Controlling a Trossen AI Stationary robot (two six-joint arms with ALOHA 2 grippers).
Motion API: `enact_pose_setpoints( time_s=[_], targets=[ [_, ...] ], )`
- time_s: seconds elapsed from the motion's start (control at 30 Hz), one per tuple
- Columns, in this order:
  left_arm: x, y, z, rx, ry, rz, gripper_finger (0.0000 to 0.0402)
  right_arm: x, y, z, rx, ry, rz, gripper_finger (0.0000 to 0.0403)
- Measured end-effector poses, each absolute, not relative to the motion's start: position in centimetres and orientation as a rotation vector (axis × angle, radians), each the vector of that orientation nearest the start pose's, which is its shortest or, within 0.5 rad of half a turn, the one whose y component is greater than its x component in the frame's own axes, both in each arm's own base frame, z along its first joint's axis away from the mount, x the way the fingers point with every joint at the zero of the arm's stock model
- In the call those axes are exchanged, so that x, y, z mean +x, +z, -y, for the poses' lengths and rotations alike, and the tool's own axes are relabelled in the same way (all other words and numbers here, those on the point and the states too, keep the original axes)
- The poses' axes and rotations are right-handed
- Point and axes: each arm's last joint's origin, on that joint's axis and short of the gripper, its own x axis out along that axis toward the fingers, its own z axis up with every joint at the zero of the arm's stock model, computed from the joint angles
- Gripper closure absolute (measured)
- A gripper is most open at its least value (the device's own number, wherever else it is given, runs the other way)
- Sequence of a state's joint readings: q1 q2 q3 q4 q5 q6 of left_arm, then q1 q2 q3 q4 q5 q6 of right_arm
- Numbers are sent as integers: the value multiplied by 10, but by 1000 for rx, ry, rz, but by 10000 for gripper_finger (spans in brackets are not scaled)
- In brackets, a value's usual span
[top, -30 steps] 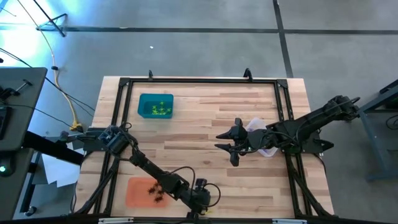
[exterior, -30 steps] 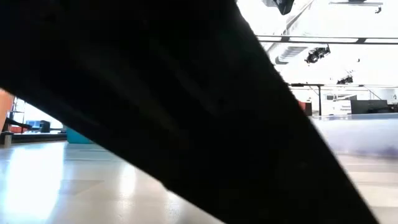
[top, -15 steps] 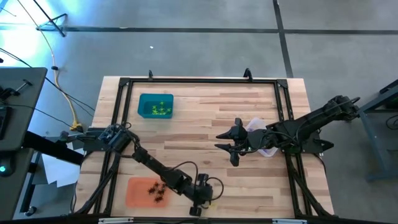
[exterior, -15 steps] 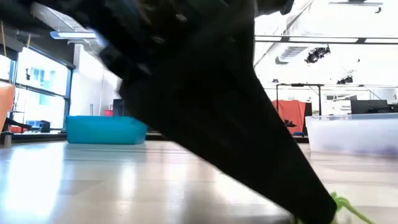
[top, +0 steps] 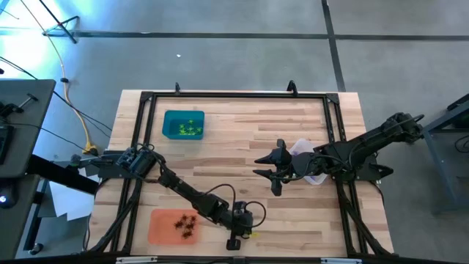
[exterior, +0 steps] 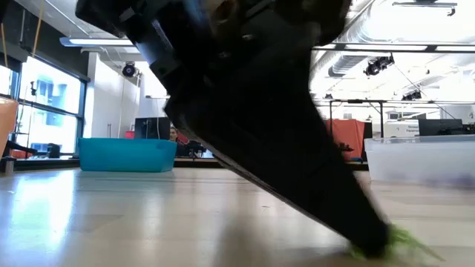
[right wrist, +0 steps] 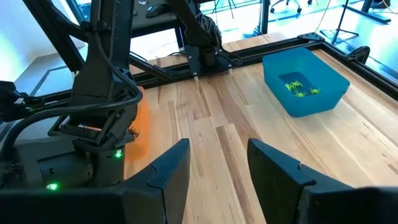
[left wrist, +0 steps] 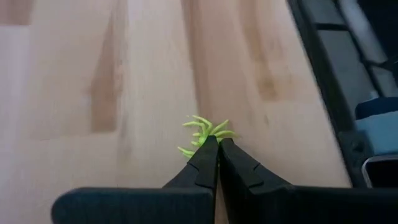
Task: Sort Halloween decoration
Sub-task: Put the green spider toy into the blue bin
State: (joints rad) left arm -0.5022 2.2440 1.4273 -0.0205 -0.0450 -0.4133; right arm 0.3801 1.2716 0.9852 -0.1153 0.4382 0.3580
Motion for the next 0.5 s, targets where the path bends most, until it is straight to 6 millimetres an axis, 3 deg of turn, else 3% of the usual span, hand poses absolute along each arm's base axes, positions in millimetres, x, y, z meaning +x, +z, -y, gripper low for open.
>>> enact_pose_setpoints(
  time_s=[0.5],
  targets=[
    [396, 152, 219, -129, -199, -802, 401, 265, 306, -93, 187, -124, -367, 247]
  ],
)
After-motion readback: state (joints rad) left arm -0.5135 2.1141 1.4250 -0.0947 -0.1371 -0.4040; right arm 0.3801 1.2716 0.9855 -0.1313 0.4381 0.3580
